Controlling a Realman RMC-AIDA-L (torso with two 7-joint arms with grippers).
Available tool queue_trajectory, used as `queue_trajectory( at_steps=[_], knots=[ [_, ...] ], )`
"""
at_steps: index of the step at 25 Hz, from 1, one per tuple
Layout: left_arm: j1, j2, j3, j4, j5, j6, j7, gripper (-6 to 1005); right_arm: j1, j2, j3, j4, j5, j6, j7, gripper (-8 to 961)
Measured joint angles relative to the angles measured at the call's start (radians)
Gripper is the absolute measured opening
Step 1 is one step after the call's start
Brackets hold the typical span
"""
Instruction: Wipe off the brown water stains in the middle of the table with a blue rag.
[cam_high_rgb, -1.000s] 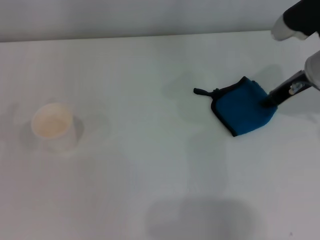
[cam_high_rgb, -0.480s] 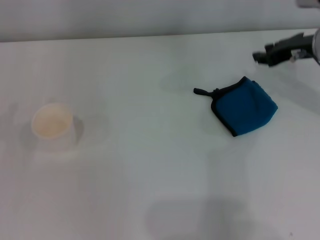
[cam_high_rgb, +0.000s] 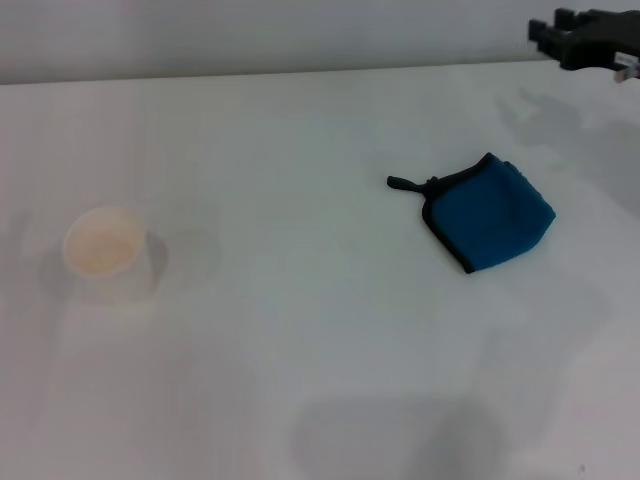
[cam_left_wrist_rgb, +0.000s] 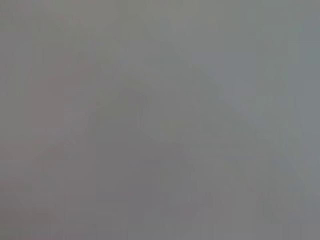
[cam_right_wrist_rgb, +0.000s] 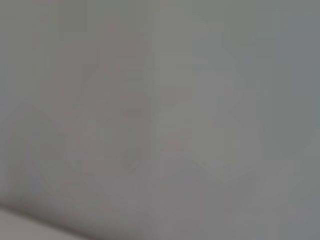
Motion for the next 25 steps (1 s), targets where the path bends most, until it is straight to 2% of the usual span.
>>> queue_trajectory(
  at_steps=[7, 13, 19, 25],
  knots=[
    [-0.012, -0.001, 0.003, -0.022, 0.001, 0.0, -0.005, 880, 0.008, 0.001, 0.143, 0.205, 0.284, 0.032, -0.386, 382],
    [-0.018, -0.003, 0.022, -0.046, 0.002, -0.001, -0.005, 880, 0.001, -0.002, 0.328, 0.478, 0.587, 0.274, -0.839, 382],
    [-0.019, -0.004, 0.031, -0.064, 0.008, -0.011, -0.005, 880, -0.014, 0.001, 0.498, 0.626, 0.629, 0.376, -1.015, 382],
    [-0.021, -0.003, 0.032, -0.076, 0.039, -0.003, -0.003, 880, -0.056, 0.002, 0.52, 0.654, 0.631, 0.388, -1.044, 382]
  ],
)
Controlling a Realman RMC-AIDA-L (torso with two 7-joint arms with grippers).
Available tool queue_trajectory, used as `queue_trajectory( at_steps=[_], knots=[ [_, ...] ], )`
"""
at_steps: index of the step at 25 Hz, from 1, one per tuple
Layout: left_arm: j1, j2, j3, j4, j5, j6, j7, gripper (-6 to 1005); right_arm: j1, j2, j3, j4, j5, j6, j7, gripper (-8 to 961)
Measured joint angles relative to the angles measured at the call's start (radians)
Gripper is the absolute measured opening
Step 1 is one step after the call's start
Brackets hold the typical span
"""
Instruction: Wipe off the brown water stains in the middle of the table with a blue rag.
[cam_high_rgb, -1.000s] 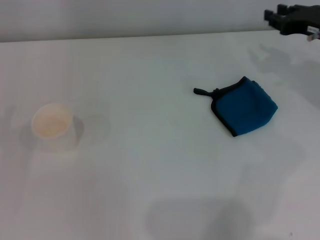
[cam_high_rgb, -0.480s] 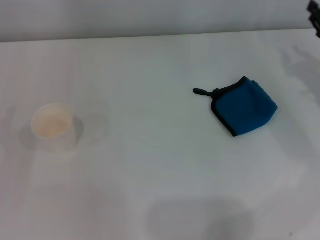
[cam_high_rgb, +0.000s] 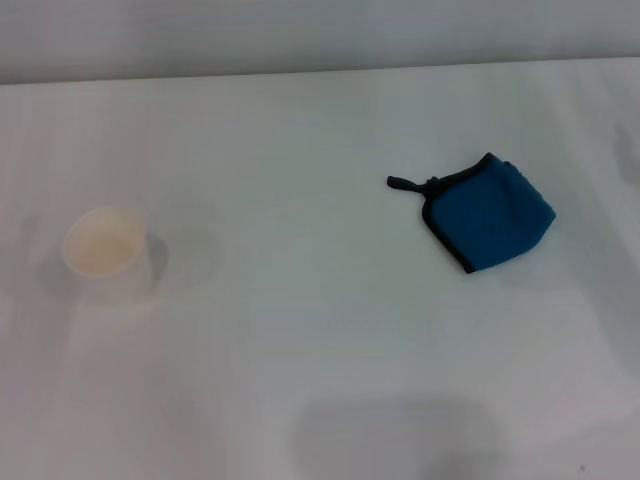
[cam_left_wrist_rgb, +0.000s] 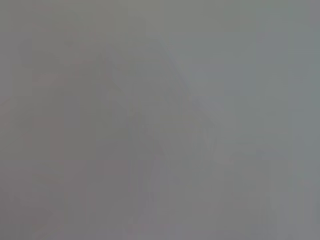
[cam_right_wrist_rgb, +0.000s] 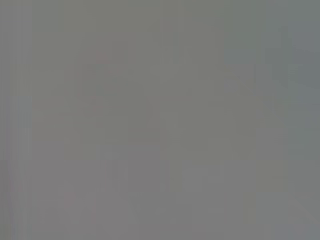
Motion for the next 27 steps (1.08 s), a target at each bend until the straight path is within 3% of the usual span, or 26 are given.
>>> queue_trajectory(
  at_steps=[14, 27],
  knots=[
    [0.012, 0.0, 0.0, -0.003, 0.053, -0.03, 0.002, 880, -0.055, 0.002, 0.004, 0.055, 0.003, 0.07, -0.103, 382],
    [0.051, -0.001, -0.002, -0.02, 0.099, -0.062, 0.003, 880, -0.041, 0.003, 0.043, 0.073, 0.003, 0.064, -0.24, 382]
  ],
)
